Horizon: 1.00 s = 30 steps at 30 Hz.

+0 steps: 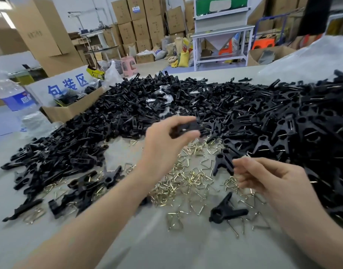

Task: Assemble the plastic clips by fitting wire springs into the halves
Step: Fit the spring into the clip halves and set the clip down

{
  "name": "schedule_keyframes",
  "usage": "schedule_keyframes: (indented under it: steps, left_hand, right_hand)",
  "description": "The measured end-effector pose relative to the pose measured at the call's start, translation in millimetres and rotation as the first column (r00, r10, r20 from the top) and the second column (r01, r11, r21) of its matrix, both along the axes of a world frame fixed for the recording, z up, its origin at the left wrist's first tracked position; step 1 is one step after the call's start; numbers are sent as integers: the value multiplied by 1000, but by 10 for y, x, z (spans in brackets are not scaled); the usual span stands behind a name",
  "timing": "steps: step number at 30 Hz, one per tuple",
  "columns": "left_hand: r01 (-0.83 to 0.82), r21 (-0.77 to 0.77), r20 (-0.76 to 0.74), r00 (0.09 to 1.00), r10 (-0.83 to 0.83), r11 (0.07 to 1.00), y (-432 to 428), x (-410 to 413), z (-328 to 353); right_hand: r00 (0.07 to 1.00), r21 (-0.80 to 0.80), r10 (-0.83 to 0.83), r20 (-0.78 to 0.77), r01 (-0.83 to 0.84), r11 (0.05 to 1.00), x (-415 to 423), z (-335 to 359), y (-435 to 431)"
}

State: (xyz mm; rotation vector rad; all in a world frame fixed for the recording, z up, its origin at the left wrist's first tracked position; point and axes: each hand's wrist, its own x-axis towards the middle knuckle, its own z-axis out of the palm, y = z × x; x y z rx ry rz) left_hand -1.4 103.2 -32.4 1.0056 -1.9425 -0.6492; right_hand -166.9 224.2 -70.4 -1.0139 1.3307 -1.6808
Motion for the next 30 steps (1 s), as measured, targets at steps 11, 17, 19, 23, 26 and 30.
schedule_keyframes:
  steps: [11,17,19,23,26,30]
  left_hand:
    - [343,15,-215,918,-332,939,587,-496,-513]
    - [333,35,-379,877,-296,942,613,-489,-502]
    - [322,115,-466,853,-236,940,563,-483,-500]
    - [333,190,-495,845,-202,924,498,-492,-523]
    - [346,173,-479,848,-228,922,487,-502,-553]
    - [313,168,-458,865,-207,935,446,-495,-550]
  right_hand:
    - [979,63,-131,158,123,990,19,-103,-32]
    - [966,13,-148,212,149,989,18,-60,4]
    - [966,10,-168,195,169,986,-54,-40,3]
    - [974,-56,-152,170,164,985,-103,-18,-17]
    - [987,-50,-160,33,161,986,-88,-40,-7]
    - [969,-91,-185,-164,172,981,-89,-32,2]
